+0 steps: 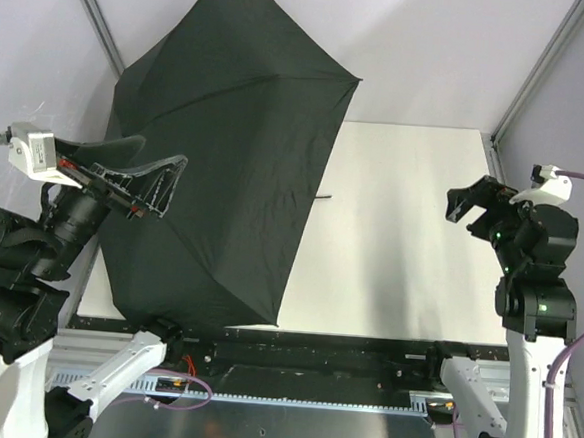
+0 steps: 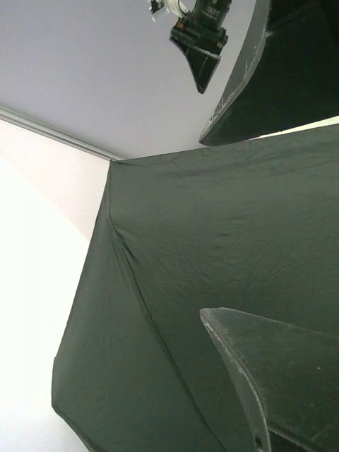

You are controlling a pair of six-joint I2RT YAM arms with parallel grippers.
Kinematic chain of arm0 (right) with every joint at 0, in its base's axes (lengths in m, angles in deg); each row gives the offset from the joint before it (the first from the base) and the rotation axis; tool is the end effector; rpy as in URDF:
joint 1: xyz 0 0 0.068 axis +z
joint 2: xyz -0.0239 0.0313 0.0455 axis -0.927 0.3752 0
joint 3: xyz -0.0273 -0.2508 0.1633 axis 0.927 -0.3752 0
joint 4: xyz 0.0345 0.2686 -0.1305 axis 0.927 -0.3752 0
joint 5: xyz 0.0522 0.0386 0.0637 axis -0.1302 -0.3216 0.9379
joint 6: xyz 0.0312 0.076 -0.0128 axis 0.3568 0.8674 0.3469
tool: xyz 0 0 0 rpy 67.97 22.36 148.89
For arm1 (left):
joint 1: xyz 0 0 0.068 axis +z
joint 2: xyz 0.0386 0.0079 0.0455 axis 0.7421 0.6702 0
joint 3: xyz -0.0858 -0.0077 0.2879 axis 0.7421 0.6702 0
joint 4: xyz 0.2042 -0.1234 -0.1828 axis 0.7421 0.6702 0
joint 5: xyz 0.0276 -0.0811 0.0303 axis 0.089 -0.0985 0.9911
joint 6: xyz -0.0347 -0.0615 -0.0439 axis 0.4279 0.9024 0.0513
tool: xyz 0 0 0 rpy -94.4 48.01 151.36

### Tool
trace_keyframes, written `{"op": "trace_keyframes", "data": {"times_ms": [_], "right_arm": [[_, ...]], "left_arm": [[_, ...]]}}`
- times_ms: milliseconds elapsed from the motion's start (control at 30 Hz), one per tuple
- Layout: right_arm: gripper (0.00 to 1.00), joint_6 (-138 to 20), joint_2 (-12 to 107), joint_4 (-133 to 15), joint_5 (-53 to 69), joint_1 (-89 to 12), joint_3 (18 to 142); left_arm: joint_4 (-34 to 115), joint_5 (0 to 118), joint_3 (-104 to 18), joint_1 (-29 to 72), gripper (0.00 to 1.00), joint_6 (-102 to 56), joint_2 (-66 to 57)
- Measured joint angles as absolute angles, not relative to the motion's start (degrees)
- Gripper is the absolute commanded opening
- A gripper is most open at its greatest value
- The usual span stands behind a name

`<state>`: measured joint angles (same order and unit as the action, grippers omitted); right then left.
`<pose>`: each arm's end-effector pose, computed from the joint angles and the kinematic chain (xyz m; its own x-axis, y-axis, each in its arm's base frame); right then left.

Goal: Put away the umbrella

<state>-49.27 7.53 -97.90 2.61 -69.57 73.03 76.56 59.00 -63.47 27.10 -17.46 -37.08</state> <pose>0.1715 -0.0019 0.4607 -0.2040 0.2928 -0.9342 0.0493 0.9561 0.2889 0.0738 -0.0392 0.6110 0.1074 -0.3575 -0.9277 0.5374 0.8059 -0.2483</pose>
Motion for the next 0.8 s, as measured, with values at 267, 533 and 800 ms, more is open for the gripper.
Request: {"op": "trace_keyframes", "data": {"times_ms": [267,533,800], "right_arm": [[0.99,-45.7,15.4,-83.2,3.1,-59.3,62.2],[0.99,-51.0,44.1,-47.4,7.9,-44.8,52.9],[0.99,-55.5,75.7,-8.5,22.8,-41.7,56.4]], "left_arm": [[76.5,58.6,-63.3,27.1,1.0,-19.1,-37.1],[75.3,59.0,-60.2,27.1,0.99,-19.9,-40.8],[72.8,57.8,-59.4,26.4,0.99,-22.5,-45.7]]}}
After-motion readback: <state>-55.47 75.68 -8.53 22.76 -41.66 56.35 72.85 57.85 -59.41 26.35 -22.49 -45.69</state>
